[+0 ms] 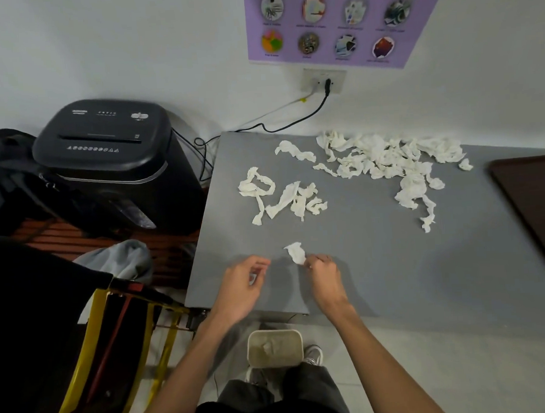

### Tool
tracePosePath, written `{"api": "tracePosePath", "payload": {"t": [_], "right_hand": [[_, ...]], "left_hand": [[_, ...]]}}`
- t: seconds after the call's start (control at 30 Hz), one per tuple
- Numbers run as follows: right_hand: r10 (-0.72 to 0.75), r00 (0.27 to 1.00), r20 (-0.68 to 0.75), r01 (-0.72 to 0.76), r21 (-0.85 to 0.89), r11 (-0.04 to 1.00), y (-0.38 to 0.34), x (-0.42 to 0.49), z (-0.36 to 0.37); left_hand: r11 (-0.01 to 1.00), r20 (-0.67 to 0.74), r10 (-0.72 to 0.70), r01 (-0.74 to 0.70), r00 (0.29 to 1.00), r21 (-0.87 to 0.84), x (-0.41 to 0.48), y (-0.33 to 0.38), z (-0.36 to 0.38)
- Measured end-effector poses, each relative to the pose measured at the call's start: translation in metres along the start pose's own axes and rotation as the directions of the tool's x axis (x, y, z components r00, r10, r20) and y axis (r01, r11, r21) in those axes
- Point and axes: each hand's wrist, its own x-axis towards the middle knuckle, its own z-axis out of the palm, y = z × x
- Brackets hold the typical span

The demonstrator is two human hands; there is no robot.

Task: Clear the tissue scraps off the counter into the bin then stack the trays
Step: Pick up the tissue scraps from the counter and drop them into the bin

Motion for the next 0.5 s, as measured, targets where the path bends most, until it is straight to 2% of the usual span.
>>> {"api": "tracePosePath", "payload": {"t": [0.13, 0.27, 0.33, 0.4, 0.5], "right_hand": [[-0.006, 1.0, -0.005, 0.008, 0.329, 0.944, -0.014, -0.025, -0.038], [-0.07, 0.997, -0.023, 0.072, 0.48, 0.874, -0.038, -0.039, -0.076], [-0.043, 0.997, -0.069, 0.074, 0.547, 0.834, -0.045, -0.036, -0.084], [0.014, 0.991, -0.131, 0.067, 0.598, 0.798, -0.052, -0.03, -0.087], [0.078, 0.98, -0.185, 0.053, 0.617, 0.785, -0.063, -0.023, -0.084]], "left_hand": [[0.993, 0.021, 0.023, -0.021, 1.0, -0.113, 0.008, 0.013, 0.01], [0.939, 0.054, -0.018, 0.036, 0.998, -0.343, 0.014, 0.028, 0.021], [0.844, 0.086, -0.075, 0.109, 0.993, -0.524, 0.014, 0.037, 0.025], [0.699, 0.128, -0.137, 0.187, 0.982, -0.69, 0.012, 0.048, 0.027], [0.537, 0.142, -0.182, 0.219, 0.973, -0.815, 0.01, 0.058, 0.026]]}}
